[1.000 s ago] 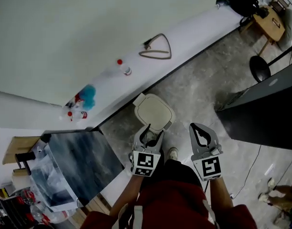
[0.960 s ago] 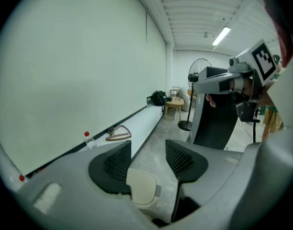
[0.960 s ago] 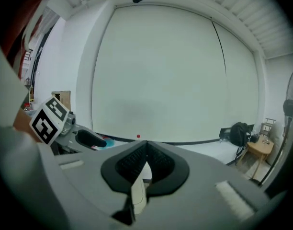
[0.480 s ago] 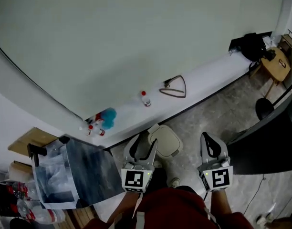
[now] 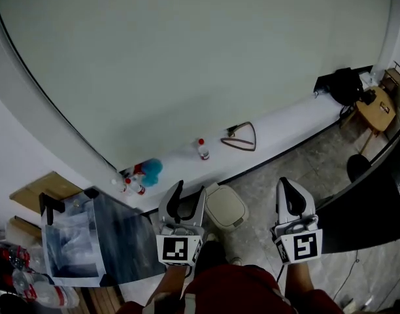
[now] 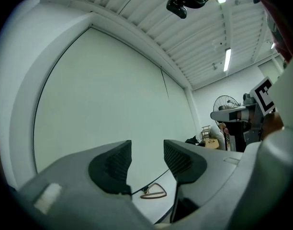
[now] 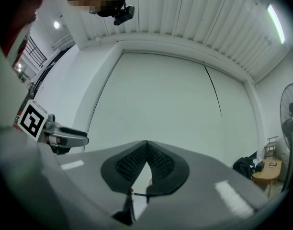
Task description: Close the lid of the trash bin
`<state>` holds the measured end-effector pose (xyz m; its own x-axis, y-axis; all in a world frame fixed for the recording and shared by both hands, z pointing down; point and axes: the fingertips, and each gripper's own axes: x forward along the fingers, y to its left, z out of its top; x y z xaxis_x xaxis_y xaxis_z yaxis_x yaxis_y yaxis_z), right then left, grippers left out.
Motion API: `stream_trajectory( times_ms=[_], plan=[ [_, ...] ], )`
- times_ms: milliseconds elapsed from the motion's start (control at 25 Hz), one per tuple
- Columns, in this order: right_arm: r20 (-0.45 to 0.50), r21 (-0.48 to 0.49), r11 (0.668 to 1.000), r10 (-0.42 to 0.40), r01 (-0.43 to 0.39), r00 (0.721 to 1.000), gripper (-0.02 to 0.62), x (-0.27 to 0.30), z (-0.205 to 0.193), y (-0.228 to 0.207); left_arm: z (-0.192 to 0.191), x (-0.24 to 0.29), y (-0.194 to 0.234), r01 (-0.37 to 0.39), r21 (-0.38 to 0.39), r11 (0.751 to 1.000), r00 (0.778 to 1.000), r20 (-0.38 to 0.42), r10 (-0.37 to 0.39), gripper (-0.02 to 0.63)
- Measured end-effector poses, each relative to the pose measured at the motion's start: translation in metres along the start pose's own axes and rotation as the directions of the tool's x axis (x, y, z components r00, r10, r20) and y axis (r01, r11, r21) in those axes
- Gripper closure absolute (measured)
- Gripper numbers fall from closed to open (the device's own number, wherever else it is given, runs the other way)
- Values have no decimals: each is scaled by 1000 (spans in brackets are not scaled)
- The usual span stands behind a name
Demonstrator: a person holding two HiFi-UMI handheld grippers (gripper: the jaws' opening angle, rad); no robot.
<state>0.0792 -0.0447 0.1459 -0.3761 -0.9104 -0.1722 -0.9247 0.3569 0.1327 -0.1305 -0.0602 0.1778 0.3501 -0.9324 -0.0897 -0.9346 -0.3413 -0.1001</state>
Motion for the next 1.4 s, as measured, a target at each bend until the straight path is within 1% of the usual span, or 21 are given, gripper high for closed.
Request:
stream_trajectory(
  times_ms=[80,120,200,280,360,520,800,1000,1160,1280,1400],
  plan=[
    [21,-3,1000,1,-1,1000,597,0,9,1,1,-2,3,-10,-1,1000,1000,5,10,408],
    [25,-9,1000,1,-1,1000,595,0,11,2,1,-3,3,-10,3,1000,1000,8,10,424],
    [28,-7,1000,-2,2,1000,595,0,15,4,-1,-4,3,-4,12,1000,1000,8,4,481],
    [28,-9,1000,-1,1,1000,595,0,16,10,-2,-6,3,1,13,1000,1000,2,-1,497],
    [26,-22,1000,7,-6,1000,597,-1,14,14,0,-7,4,3,16,1000,1000,9,-3,547],
    [19,-25,1000,7,-7,1000,597,0,12,18,-2,-8,6,-2,23,1000,1000,6,2,609],
    [8,-38,999,6,-6,1000,597,-1,13,23,0,-9,9,-7,19,1000,1000,13,7,609],
    [-3,-30,1000,8,-8,1000,597,-2,2,23,-6,-12,12,-16,29,999,1000,-3,16,609],
    [4,-40,999,25,-25,1000,597,-2,0,26,-3,-15,12,-21,26,999,1000,5,21,609],
    [-16,-11,1000,25,-25,1000,597,-2,-1,29,-4,-16,11,-23,25,999,1000,1,23,609],
    [-18,-7,1000,28,-28,999,595,-1,-3,31,-5,-17,11,-24,23,999,1000,-1,24,609]
  ],
)
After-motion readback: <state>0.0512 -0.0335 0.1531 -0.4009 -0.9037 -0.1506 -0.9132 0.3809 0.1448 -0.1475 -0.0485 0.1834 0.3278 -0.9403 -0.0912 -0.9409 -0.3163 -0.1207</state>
